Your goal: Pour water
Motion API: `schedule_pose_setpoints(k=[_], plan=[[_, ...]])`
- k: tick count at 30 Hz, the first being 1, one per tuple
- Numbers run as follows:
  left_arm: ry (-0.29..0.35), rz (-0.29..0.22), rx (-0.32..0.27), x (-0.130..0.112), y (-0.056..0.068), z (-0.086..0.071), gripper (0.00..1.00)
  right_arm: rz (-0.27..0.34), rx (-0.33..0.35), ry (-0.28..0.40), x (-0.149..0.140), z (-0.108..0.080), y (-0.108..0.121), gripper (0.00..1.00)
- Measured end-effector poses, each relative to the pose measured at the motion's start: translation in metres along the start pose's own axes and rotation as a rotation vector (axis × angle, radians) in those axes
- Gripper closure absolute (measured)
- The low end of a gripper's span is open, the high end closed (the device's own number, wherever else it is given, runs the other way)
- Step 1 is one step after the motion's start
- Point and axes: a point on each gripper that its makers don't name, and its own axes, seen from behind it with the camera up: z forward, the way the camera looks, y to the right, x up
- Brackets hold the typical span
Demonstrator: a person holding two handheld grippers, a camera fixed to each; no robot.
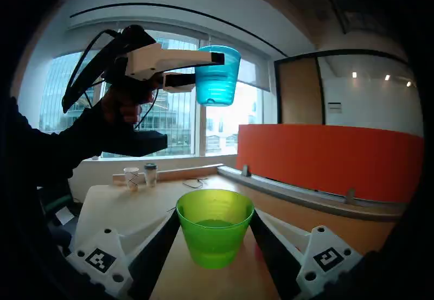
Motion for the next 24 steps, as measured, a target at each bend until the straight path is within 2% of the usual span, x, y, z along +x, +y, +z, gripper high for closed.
schedule_pose_setpoints(k=[5, 11, 24], plan=[[-0.018, 0.005, 0.005, -0.008, -0.003, -0.003, 0.14, 0.007, -0.001, -0.005, -0.002, -0.001, 0.001, 0.09], [-0.049, 0.010, 0.011, -0.029, -0.007, -0.006, 0.14, 0.016, -0.013, -0.026, -0.007, -0.003, 0.007, 0.09], [-0.127, -0.026, 0.024, -0.099, -0.018, -0.018, 0.14, 0.033, -0.053, -0.073, -0.011, -0.016, 0.028, 0.09]])
